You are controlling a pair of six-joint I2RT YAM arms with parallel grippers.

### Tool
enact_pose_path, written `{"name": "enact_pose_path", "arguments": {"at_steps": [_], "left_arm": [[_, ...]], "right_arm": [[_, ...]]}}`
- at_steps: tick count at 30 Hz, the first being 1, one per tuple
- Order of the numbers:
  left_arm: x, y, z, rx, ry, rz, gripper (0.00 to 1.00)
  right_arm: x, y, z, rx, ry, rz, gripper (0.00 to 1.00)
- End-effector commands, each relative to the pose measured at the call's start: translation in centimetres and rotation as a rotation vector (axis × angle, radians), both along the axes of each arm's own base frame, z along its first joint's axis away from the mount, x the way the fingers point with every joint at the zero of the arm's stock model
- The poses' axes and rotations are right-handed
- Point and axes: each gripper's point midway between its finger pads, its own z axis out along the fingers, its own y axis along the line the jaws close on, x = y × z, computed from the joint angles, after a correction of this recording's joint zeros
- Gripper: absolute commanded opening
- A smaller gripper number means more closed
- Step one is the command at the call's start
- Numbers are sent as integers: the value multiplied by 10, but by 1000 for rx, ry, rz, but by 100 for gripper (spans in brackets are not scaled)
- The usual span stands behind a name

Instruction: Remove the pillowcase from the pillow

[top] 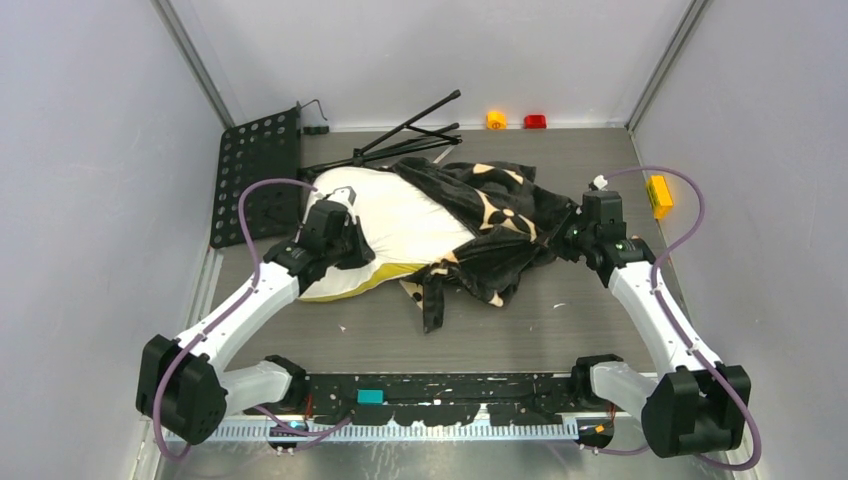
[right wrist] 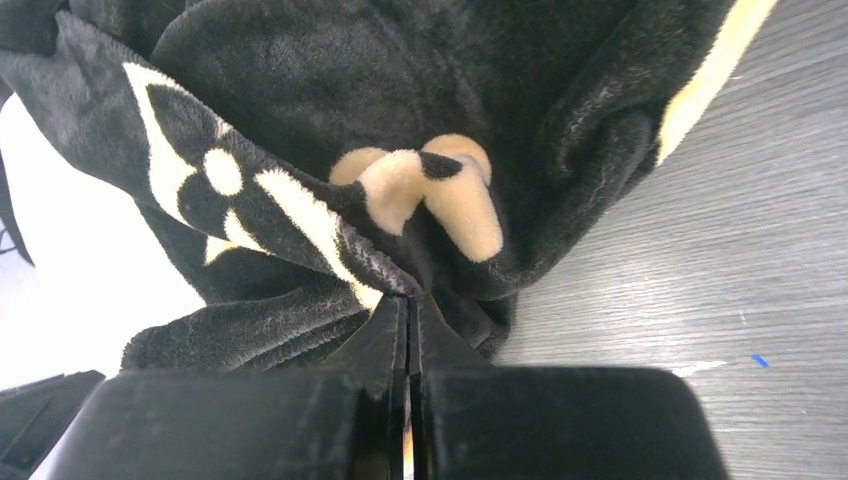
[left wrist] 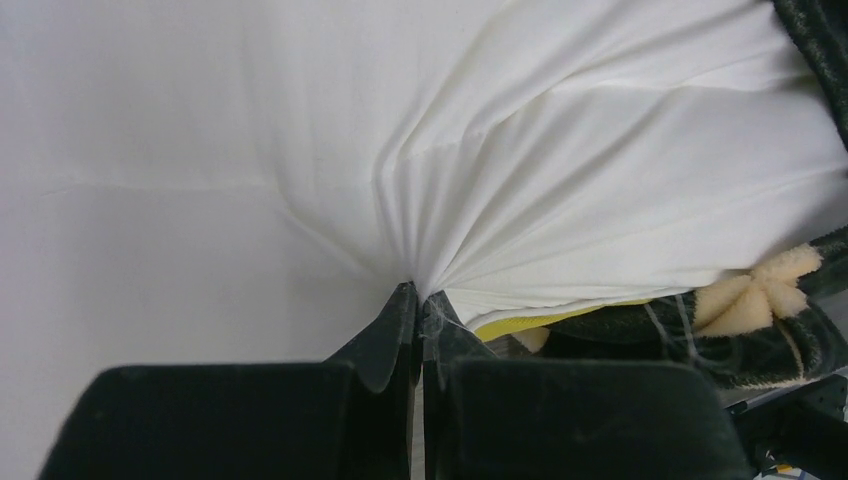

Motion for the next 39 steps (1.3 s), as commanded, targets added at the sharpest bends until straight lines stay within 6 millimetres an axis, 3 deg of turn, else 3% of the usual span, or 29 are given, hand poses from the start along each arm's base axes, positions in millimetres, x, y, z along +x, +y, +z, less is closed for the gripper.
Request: {"name": "enact_pose_path", "arguments": {"at_steps": [1,8,10,13,15,18,22,24,27,30,34,39], "left_arm": [[3,28,-5,70,4,92,0],[3,38,6,99,-34,110,0],[1,39,7,104,-35,104,0],[-4,33,6,103,-19,49,0],[-7,29,7,112,-14,25,0],[-9,24,11,132,-24,10,0],[-11,11,16,120,-27,-21,0],[-10,4,18,99,-24,-41,0],[-7,1,27,82,-41,-47,0],[-2,3,38,89,-68,-34,0],[3,4,51,96,-91,-23,0],[5,1,60,85,-98,-23,0]], "right_arm": [[8,-9,4,-8,-13,12,0],[14,-35,9,-41,-5,-157,0],[16,-34,15,-38,-19,-153,0],[18,-12,26,8,-42,-4,6],[15,4,30,55,-35,91,22],[1,29,30,84,-2,214,57],[-34,72,29,-15,-9,374,82],[-55,93,26,-55,-15,451,84],[-79,107,13,-143,13,500,85],[-91,109,-7,-221,46,510,85],[-96,122,-30,-230,66,530,86],[-85,131,-51,-228,17,507,90]]}}
